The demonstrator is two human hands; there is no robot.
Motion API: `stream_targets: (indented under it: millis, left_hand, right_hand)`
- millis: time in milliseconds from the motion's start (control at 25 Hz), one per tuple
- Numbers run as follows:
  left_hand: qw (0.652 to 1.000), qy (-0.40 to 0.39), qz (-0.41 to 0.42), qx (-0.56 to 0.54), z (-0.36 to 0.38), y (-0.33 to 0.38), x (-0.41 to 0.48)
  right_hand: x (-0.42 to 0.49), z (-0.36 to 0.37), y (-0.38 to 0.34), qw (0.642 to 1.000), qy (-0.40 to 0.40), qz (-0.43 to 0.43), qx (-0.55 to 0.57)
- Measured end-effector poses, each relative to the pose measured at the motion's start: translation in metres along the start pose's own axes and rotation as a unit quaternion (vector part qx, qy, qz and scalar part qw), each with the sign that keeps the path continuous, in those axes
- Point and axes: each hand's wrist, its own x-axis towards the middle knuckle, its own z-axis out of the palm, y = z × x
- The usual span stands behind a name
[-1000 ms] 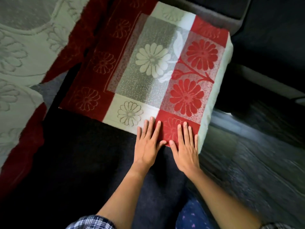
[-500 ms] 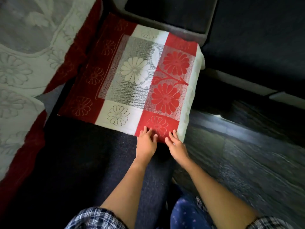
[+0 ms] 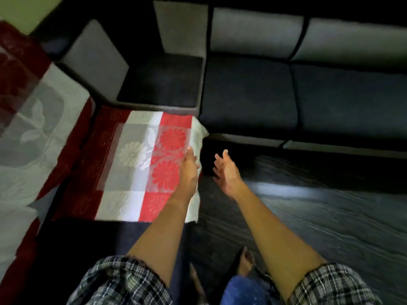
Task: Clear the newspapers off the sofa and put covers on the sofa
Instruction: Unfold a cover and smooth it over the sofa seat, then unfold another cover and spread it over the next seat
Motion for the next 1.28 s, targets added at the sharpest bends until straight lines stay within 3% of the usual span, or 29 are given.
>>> stream_targets:
  millis: [160,360,640,920,1280]
  left_hand:
    - [0.996,-0.073,0.036,0.021,0.119,0.067,-0.035]
    - [0.969,-0.212,0.117,0.050,0.308,0.112,-0.122]
    - [0.888,-0.423,0.172,0.053,0.570,0.100,-0.281]
    - [0.846,-0.504,0.158,0.074,0.757,0.069,-0.368]
    - [0.812,-0.563,0.115,0.101,1.021,0.041,-0.397]
  right_hand:
    - [-0.034,-0.093,-0.091,0.994,0.059,-0.070,0.054]
    - [-0.108,-0.261,-0.199,0.971,0.117,-0.183,0.103]
    - [-0.247,-0.530,-0.279,0.916,0.240,-0.298,0.125]
    - [-0.328,-0.732,-0.311,0.872,0.311,-0.335,0.173]
    - [-0.318,-0.978,-0.390,0.849,0.363,-0.326,0.204]
